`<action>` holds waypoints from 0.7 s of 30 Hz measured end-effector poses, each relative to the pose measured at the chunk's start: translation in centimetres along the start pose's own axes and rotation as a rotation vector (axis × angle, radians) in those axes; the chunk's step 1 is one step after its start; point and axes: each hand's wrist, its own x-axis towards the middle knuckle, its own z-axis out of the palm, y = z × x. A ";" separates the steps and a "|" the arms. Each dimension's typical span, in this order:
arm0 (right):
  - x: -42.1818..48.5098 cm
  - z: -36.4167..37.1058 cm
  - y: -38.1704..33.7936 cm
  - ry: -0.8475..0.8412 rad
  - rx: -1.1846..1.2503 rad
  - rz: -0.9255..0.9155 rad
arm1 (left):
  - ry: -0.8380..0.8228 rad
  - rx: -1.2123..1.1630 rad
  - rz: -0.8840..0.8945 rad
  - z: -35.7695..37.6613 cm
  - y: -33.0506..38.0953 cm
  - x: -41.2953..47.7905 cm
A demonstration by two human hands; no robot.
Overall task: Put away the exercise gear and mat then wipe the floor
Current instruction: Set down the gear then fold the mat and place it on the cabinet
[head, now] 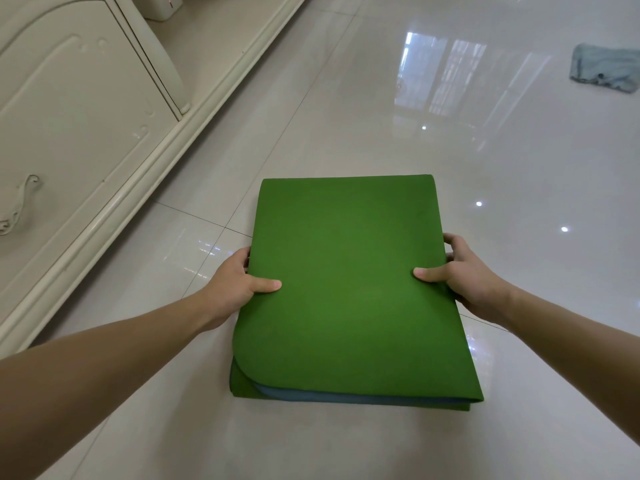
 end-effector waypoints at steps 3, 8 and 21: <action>-0.2 0.0 0.0 0.012 0.036 -0.013 | 0.001 0.018 0.013 0.0 0.2 -0.2; -0.9 0.3 0.1 0.074 -0.007 -0.100 | 0.005 0.023 0.039 0.0 0.4 -0.3; -7.3 0.5 -5.7 0.133 -0.124 -0.253 | 0.048 0.033 0.157 -0.3 5.9 -5.4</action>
